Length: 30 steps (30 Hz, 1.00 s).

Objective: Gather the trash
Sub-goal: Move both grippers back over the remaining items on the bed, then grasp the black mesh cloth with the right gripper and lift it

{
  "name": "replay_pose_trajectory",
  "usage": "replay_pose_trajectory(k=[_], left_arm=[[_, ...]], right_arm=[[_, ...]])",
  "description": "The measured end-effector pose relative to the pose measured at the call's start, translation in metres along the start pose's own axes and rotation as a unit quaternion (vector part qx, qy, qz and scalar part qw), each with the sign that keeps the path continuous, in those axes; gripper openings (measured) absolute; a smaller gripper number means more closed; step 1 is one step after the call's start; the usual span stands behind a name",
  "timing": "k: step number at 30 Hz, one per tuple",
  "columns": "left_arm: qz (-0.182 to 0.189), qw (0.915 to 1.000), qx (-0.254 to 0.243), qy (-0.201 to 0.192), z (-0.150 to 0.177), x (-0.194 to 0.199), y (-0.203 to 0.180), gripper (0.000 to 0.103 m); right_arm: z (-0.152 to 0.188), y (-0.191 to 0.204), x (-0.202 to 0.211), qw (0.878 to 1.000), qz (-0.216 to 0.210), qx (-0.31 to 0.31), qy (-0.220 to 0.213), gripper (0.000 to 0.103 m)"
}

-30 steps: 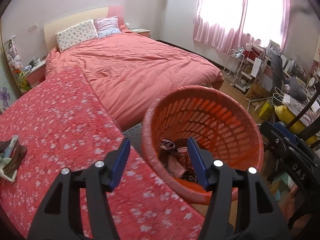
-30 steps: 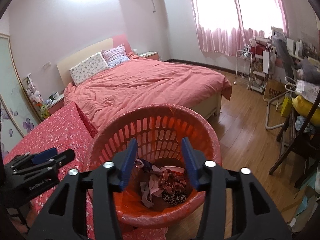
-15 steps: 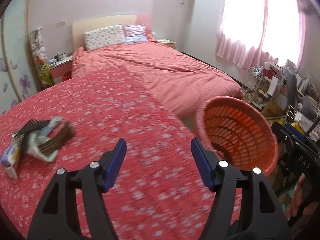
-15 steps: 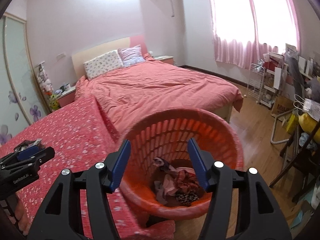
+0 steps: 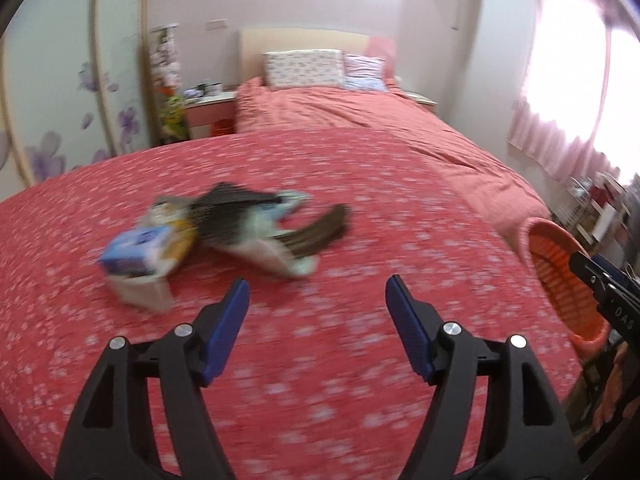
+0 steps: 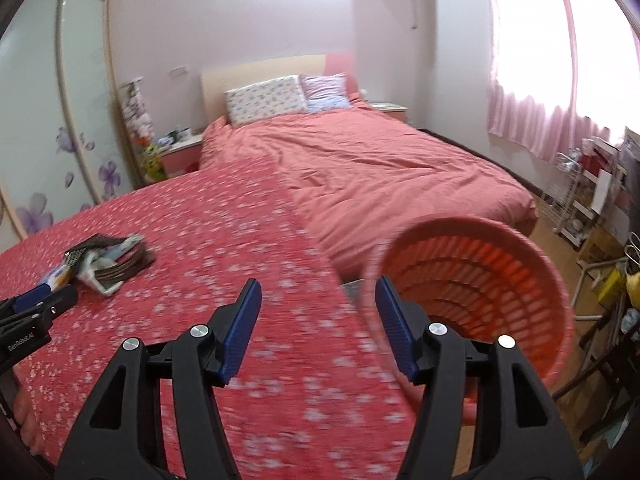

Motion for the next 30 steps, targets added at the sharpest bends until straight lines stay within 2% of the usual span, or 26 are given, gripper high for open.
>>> replay_pose_trajectory(k=[6, 12, 20, 30], left_arm=[[-0.040, 0.9979, 0.050, -0.010, 0.010, 0.028, 0.073, 0.071], [-0.070, 0.9940, 0.083, -0.014, 0.017, 0.044, 0.117, 0.071], [-0.087, 0.9908, 0.104, -0.013, 0.022, 0.050, 0.151, 0.071], [-0.087, 0.9897, 0.113, -0.011, 0.023, 0.048, 0.167, 0.071]], right_arm=[[0.005, 0.051, -0.005, 0.999, -0.035, 0.022, 0.020, 0.060], [0.010, 0.103, -0.006, 0.996, -0.067, 0.048, 0.034, 0.060], [0.017, 0.176, -0.005, 0.988, -0.118, 0.091, 0.045, 0.058], [0.003, 0.207, -0.029, 0.989, -0.110, 0.076, 0.064, 0.051]])
Point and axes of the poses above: each gripper's, at about its wrist camera, not at the fingertips, and x roughly against the way its jaws point, y to its left, z to its underside, the point moved 9 cm from there along -x, roughly the way its jaws point, and after that the axes turned 14 degrees about z, right-handed, at the moved point
